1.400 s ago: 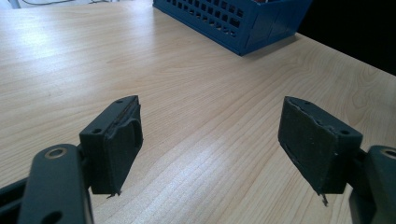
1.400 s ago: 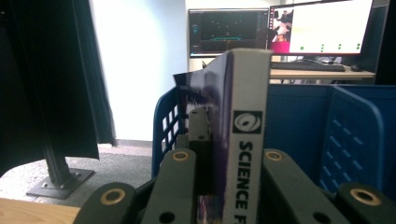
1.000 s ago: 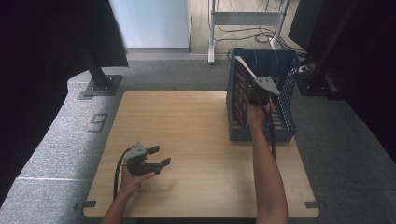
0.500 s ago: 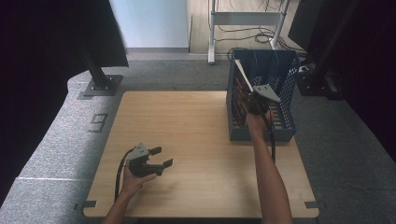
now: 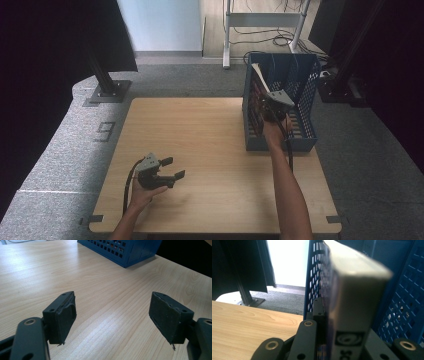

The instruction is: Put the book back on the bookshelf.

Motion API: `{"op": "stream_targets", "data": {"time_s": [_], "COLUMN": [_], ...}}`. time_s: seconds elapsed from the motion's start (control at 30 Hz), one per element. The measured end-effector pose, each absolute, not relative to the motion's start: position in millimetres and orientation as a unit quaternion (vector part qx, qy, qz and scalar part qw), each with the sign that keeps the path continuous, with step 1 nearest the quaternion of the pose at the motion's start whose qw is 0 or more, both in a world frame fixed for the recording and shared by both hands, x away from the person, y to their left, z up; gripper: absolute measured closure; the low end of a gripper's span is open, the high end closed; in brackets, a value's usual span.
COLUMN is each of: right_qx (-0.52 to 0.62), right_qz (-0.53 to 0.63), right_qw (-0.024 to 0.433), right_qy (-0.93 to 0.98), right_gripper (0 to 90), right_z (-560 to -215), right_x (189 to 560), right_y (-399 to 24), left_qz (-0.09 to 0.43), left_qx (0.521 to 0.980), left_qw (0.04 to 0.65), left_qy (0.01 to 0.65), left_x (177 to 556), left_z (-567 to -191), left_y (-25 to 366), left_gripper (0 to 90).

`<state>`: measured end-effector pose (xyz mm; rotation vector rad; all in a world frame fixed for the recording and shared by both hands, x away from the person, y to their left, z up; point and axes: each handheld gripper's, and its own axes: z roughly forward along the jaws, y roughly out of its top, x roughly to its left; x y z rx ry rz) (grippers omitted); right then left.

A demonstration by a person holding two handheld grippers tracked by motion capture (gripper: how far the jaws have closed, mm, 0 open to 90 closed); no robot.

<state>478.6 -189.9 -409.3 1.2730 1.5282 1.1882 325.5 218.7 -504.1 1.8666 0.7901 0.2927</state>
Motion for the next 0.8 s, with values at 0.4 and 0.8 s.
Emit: {"op": "stream_targets", "data": {"time_s": [0.4, 0.8], "right_qx": [0.516, 0.534], "right_qz": [0.483, 0.476], "right_qw": [0.417, 0.444], "right_qy": [0.571, 0.54], "right_gripper": [81.9, 82.0], "right_z": [-410, -405], "right_x": [487, 515], "right_y": [-195, -196], "left_qz": [0.121, 0.116], "left_qx": [0.775, 0.769], "left_qw": [0.522, 0.529], "left_qy": [0.334, 0.338], "left_x": [327, 329], "left_z": [-504, -504], "left_y": [219, 224], "left_gripper": [22.0, 22.2]}}
